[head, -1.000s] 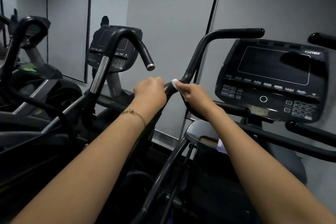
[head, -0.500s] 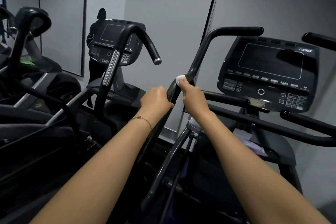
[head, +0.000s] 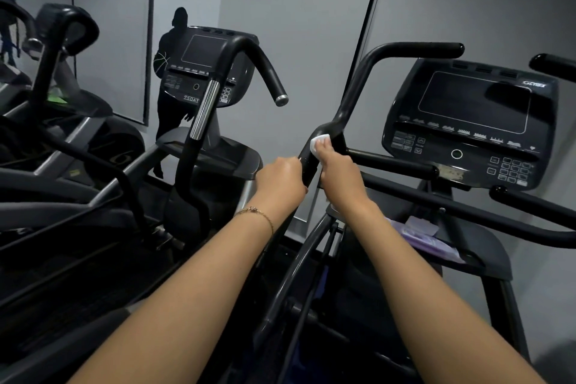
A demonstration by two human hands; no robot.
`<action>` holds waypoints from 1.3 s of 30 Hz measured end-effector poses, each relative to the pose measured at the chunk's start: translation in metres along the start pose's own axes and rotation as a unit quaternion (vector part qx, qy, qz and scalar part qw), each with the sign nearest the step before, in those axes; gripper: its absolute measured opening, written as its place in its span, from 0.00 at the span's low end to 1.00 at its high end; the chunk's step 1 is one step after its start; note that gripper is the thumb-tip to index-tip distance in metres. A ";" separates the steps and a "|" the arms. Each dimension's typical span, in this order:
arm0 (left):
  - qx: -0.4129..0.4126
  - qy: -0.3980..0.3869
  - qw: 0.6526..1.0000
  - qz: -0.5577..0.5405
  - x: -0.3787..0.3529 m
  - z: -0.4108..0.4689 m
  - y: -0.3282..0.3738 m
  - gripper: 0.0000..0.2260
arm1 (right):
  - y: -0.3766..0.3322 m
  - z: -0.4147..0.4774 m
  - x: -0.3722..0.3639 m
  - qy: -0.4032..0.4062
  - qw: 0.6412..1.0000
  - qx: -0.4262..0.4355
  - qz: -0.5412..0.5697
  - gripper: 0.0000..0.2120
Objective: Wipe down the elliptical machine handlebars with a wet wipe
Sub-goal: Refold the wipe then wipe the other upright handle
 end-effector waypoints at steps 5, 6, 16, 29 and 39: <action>-0.009 0.013 1.000 0.021 0.000 -0.003 0.000 0.08 | -0.002 0.004 -0.004 0.001 1.000 -0.022 -0.009 0.28; -0.009 0.012 1.000 0.019 -0.001 -0.003 -0.001 0.08 | -0.002 -0.002 -0.007 0.002 1.000 -0.011 -0.014 0.27; -0.007 0.001 1.000 -0.014 -0.004 0.003 -0.009 0.15 | 0.017 0.005 0.004 -0.037 0.997 0.063 -0.026 0.30; 0.043 -0.127 0.991 -0.026 -0.001 -0.053 -0.052 0.18 | -0.008 -0.037 -0.012 -0.047 0.964 0.233 -0.122 0.29; 0.066 -0.103 0.992 -0.028 -0.019 -0.111 -0.074 0.16 | -0.008 -0.076 -0.028 -0.028 0.959 0.231 -0.162 0.35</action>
Point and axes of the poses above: each hand's wrist, its own z-axis towards the middle knuckle, its own x-axis out of the back of the hand, y = z × x, the point moved 1 cm from there along z, towards the middle knuckle, and after that the axes turned 4 degrees about z, right-handed, at the moved point
